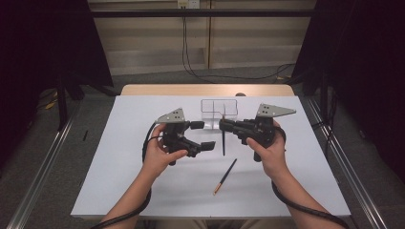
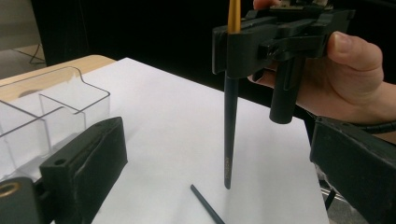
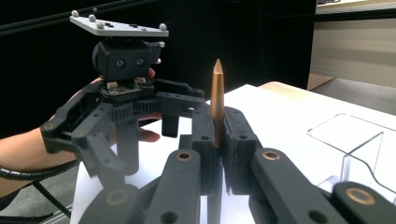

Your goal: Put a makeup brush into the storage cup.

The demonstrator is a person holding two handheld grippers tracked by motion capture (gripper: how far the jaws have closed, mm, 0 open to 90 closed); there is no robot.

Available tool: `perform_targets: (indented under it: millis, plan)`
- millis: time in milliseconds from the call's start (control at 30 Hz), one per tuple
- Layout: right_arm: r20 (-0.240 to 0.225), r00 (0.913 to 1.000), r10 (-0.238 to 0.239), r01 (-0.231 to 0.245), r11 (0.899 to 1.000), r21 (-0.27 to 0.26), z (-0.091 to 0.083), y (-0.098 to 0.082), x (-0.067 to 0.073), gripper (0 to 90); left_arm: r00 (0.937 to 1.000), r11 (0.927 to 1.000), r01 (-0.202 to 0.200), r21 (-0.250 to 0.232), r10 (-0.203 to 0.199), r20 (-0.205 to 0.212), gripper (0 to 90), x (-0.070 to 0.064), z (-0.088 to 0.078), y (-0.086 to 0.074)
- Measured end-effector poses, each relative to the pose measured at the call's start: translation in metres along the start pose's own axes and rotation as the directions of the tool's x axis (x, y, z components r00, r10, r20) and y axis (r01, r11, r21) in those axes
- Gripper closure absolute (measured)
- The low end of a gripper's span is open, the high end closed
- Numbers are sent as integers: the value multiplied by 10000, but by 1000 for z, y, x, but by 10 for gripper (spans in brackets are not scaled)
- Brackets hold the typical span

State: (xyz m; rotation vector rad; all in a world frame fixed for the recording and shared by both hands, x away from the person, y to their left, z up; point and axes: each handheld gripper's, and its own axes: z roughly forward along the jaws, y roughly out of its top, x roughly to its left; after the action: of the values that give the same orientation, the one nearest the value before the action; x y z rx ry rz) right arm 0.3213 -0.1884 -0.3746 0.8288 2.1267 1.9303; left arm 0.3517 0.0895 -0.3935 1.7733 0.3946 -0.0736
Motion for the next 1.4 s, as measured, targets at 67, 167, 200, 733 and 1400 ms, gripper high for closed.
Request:
perform_targets:
  millis: [67,167,200,733,1400]
  plan:
    - [-17,10000,-14,14,10000,29,0,0,0,840,9999,10000,21,-50,-22,-146,24,1,-6,0]
    - [-58,10000,-12,12,10000,37,0,-1,0,840,9993,9997,147,-196,-153,-346,15,3,-15,-2]
    - [-61,10000,-22,22,10000,37,1,-1,0,840,9988,9998,84,-173,-93,-483,12,4,-18,-3]
    - [-10,9998,-178,179,9997,140,-1,-1,-1,840,9934,9994,-358,12,357,-1087,3,2,-60,-18]
    - [-23,9998,-194,194,9997,167,3,-2,-7,840,9858,9996,-241,-144,214,-1666,10,4,-102,-38]
